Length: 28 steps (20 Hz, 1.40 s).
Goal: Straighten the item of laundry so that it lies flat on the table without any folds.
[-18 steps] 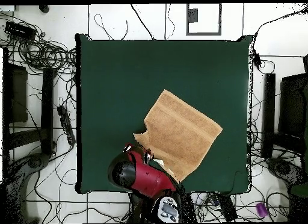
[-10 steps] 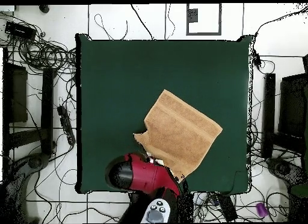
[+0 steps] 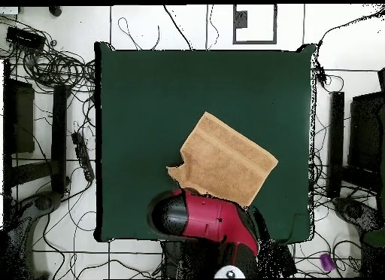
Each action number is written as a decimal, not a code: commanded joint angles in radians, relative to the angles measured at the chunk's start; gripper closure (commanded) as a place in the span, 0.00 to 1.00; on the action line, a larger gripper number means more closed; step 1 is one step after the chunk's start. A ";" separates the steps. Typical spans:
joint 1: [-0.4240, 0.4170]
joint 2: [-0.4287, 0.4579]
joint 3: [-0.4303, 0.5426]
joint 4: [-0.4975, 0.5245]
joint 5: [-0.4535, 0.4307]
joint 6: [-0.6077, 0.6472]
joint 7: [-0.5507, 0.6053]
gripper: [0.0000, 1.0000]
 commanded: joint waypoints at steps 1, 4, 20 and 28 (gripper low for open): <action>-0.127 -0.040 0.176 -0.097 -0.102 0.093 -0.187 0.00; -0.192 0.023 0.265 -0.157 -0.172 0.087 -0.283 0.00; -0.260 0.142 0.574 -0.403 -0.346 0.337 -0.468 0.00; -0.258 0.195 0.635 -0.448 -0.366 0.346 -0.437 0.00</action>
